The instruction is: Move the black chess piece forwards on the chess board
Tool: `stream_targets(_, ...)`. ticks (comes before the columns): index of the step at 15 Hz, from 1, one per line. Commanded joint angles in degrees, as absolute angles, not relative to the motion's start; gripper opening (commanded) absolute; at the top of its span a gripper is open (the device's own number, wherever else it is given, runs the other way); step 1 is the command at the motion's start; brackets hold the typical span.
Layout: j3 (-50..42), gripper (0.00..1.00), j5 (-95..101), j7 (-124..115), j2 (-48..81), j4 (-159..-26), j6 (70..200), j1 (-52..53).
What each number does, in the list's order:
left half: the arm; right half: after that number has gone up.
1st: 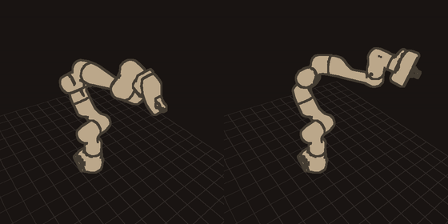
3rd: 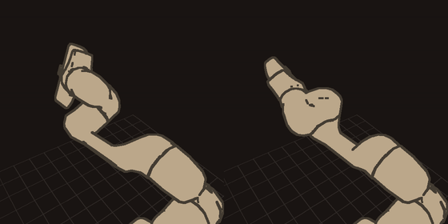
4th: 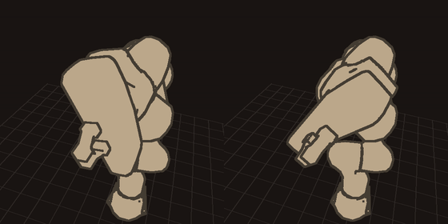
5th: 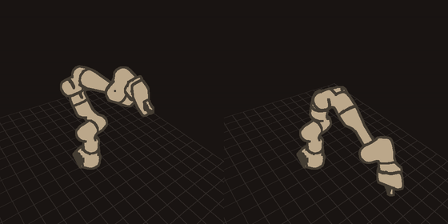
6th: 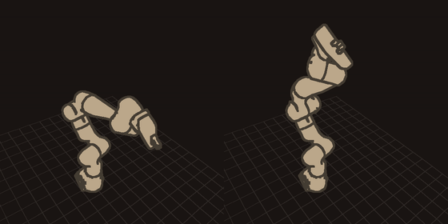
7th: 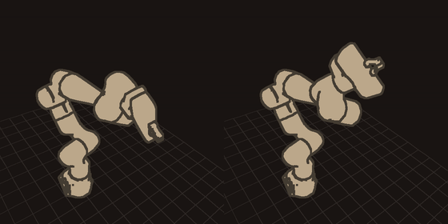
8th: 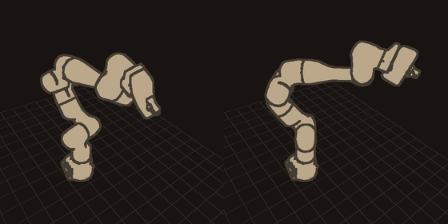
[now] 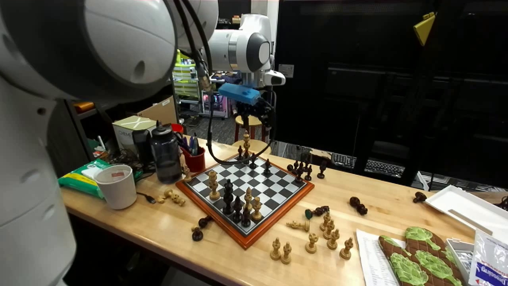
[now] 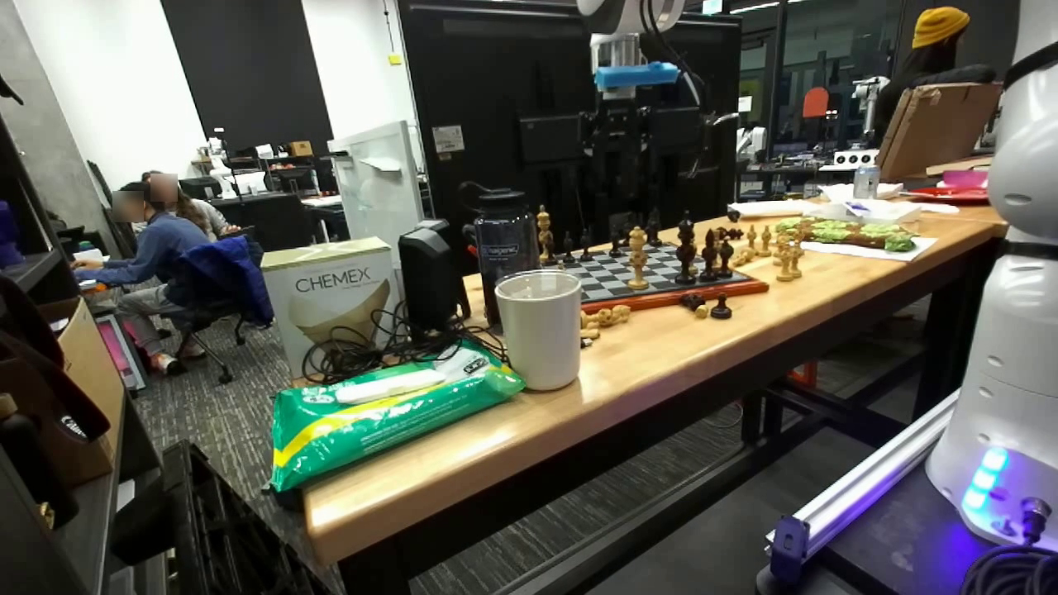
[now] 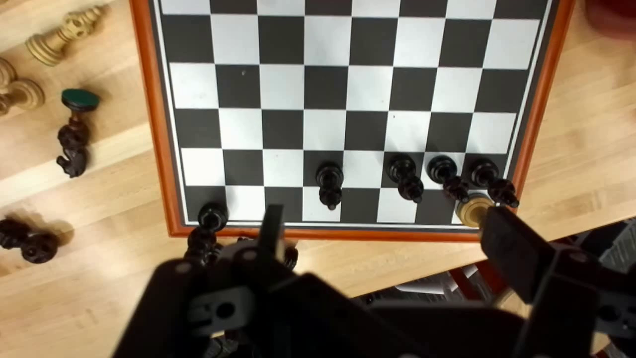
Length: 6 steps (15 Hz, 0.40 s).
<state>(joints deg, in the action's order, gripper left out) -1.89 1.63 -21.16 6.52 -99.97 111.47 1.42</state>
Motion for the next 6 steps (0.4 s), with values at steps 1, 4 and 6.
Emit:
stream_targets(1,-0.6,1.00,0.9,-22.0,0.2,-104.8,107.3,2.0)
stream_targets(4,-0.2,1.00,0.5,-21.3,2.2,-102.7,106.7,1.5)
stream_targets(6,0.1,1.00,0.3,-21.3,1.0,-103.6,106.2,1.6)
